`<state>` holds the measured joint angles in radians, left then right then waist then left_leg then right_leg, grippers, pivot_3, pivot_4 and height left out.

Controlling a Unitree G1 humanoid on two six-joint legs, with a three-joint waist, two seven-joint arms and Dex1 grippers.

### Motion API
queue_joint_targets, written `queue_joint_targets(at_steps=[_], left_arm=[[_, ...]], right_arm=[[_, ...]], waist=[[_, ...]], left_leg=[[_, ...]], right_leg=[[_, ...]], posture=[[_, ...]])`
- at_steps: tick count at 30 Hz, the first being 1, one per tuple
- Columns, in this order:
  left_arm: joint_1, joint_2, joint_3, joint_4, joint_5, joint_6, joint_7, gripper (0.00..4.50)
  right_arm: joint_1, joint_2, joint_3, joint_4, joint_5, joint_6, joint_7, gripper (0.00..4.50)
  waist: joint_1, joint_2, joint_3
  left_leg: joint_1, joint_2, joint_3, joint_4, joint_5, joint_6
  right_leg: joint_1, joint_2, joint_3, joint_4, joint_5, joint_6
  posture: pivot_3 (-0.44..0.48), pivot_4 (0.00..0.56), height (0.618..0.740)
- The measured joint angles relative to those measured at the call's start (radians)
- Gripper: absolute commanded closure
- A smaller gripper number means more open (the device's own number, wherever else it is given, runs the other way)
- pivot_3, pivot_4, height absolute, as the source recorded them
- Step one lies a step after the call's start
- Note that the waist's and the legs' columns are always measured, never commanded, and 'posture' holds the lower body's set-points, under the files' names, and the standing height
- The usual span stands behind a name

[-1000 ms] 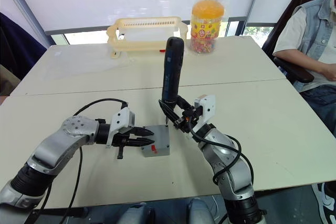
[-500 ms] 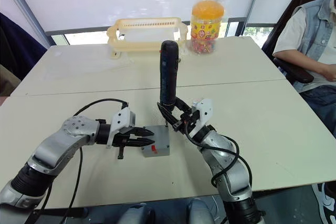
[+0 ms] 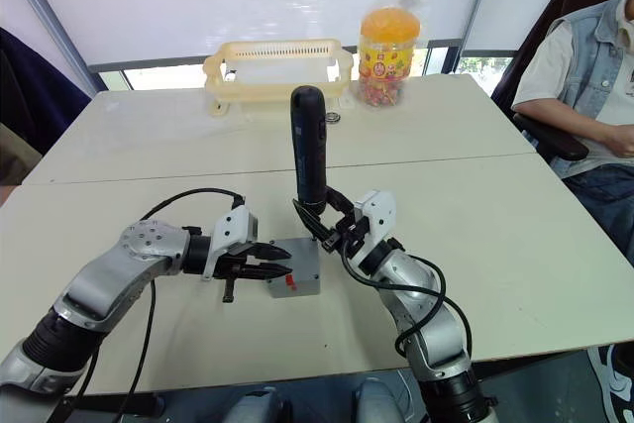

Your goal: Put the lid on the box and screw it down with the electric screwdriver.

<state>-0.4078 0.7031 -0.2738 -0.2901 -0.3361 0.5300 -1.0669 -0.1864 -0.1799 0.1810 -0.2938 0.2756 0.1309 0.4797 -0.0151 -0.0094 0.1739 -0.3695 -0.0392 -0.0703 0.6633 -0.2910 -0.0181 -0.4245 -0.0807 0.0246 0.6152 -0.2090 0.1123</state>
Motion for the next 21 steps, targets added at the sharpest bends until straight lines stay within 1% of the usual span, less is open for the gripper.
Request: queue_joint_targets(at_steps=[14, 21], left_arm=[[0.000, 0.000, -0.005, 0.001, 0.002, 0.004, 0.000, 3.39], [0.000, 0.000, -0.009, 0.000, 0.010, 0.004, 0.000, 3.39]], right_arm=[[0.008, 0.002, 0.010, 0.022, -0.016, -0.040, 0.001, 2.78], [0.012, 0.003, 0.008, 0.036, -0.015, -0.040, 0.007, 2.78]], waist=[[0.000, -0.001, -0.006], [0.000, -0.001, -0.008]], left_leg=[[0.001, 0.000, 0.000, 0.000, 0.000, 0.000], [0.004, 0.000, -0.001, 0.000, 0.000, 0.000]], right_leg=[[0.001, 0.000, 0.000, 0.000, -0.001, -0.002], [0.005, 0.000, 0.000, 0.000, -0.002, -0.002]], posture=[[0.000, 0.150, 0.740], [0.000, 0.150, 0.740]])
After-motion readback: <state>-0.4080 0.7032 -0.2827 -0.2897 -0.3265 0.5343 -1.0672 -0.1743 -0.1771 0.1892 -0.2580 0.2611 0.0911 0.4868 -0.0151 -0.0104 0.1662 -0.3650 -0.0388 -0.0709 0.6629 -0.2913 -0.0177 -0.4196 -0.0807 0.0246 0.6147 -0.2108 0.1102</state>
